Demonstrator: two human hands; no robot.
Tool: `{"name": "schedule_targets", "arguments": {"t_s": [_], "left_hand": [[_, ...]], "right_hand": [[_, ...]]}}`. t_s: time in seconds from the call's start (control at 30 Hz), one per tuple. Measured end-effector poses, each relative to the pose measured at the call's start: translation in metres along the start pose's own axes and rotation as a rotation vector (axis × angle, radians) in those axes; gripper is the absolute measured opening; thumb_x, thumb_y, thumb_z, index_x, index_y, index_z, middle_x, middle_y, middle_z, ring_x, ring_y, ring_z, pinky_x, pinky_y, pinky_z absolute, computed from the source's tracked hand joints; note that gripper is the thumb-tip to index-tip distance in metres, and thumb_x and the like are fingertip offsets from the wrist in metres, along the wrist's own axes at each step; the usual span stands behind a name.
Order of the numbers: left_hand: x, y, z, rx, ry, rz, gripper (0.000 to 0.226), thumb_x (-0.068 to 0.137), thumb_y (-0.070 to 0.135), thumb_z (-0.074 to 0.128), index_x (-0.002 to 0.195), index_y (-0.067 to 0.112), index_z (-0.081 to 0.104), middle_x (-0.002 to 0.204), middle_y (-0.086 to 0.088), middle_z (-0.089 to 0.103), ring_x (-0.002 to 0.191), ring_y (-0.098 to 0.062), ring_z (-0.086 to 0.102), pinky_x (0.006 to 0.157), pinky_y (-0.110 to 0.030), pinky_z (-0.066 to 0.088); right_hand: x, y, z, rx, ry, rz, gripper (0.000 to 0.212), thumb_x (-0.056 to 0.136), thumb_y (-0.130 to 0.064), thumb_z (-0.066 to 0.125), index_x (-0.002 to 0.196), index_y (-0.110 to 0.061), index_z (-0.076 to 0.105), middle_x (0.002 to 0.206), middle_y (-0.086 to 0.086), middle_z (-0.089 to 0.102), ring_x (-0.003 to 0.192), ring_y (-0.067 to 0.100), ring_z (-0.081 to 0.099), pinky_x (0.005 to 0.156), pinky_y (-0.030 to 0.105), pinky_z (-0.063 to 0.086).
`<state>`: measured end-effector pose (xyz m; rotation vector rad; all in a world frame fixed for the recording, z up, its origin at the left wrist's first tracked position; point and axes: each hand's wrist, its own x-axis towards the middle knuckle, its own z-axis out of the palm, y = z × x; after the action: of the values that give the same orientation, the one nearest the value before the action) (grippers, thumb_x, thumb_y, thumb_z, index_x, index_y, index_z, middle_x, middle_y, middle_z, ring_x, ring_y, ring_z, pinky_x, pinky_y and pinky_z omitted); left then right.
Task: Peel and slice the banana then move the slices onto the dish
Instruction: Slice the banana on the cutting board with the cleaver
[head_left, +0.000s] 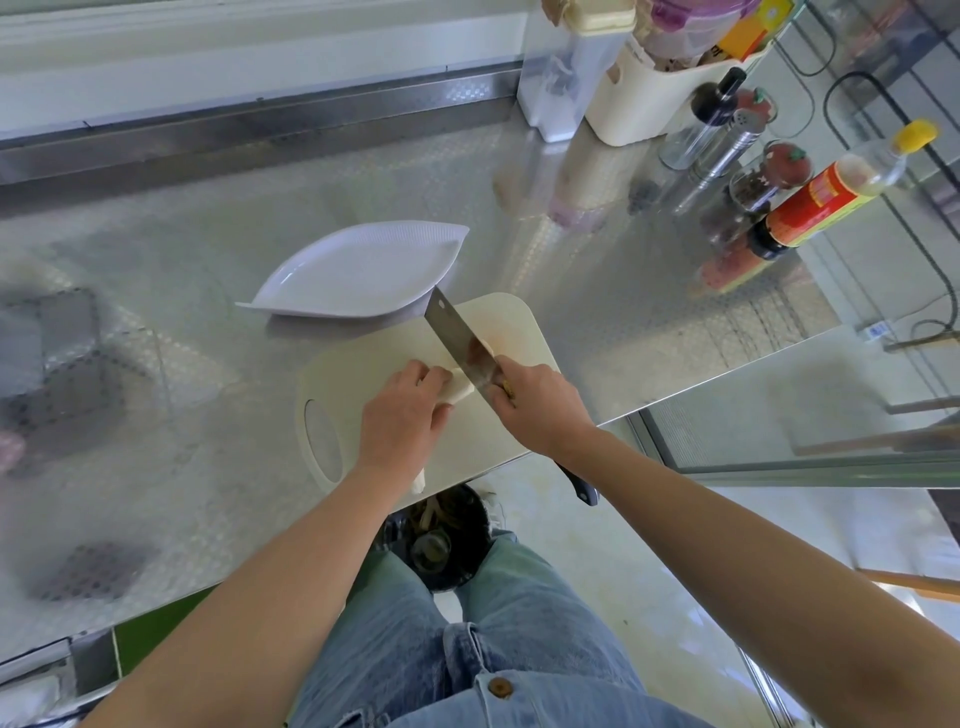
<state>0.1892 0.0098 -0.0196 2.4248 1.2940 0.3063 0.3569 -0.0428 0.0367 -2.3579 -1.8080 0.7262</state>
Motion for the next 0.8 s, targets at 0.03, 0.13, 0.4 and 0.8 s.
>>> {"name": "schedule_targets", "arguments": {"t_s": [0.03, 0.13, 0.4, 0.8], "left_hand": [[0.0, 0.0, 0.0, 0.001, 0.003, 0.0, 0.029, 0.08, 0.022, 0.07, 0.107, 0.019, 0.062, 0.1, -0.001, 0.058, 0.082, -0.022, 0.058, 0.05, -0.032, 0.047], [0.0, 0.0, 0.0, 0.008, 0.004, -0.002, 0.029, 0.08, 0.023, 0.07, 0.107, 0.019, 0.061, 0.1, -0.001, 0.058, 0.081, -0.022, 0.058, 0.049, -0.031, 0.047], [0.001, 0.001, 0.001, -0.024, -0.024, -0.034, 0.028, 0.081, 0.023, 0.069, 0.108, 0.02, 0.061, 0.1, 0.0, 0.056, 0.085, -0.022, 0.057, 0.053, -0.037, 0.051], [-0.004, -0.005, -0.001, 0.024, -0.007, -0.015, 0.03, 0.081, 0.029, 0.068, 0.108, 0.022, 0.059, 0.097, 0.002, 0.056, 0.08, -0.018, 0.057, 0.05, -0.03, 0.046]], "right_hand": [[0.0, 0.0, 0.001, -0.003, -0.001, 0.002, 0.015, 0.097, -0.028, 0.041, 0.092, -0.016, 0.045, 0.067, 0.006, 0.049, 0.063, 0.032, 0.05, 0.05, 0.03, 0.032], [0.001, -0.002, 0.002, -0.01, -0.01, 0.01, 0.015, 0.097, -0.028, 0.04, 0.094, -0.015, 0.046, 0.069, 0.007, 0.052, 0.063, 0.032, 0.051, 0.052, 0.031, 0.035], [0.007, -0.004, 0.014, -0.018, -0.072, 0.039, 0.012, 0.098, -0.026, 0.039, 0.088, -0.018, 0.037, 0.065, 0.003, 0.045, 0.061, 0.03, 0.046, 0.046, 0.027, 0.022], [0.006, 0.0, 0.0, 0.042, 0.005, 0.036, 0.016, 0.097, -0.029, 0.042, 0.086, -0.019, 0.038, 0.068, 0.008, 0.053, 0.061, 0.032, 0.05, 0.049, 0.031, 0.035]]}}
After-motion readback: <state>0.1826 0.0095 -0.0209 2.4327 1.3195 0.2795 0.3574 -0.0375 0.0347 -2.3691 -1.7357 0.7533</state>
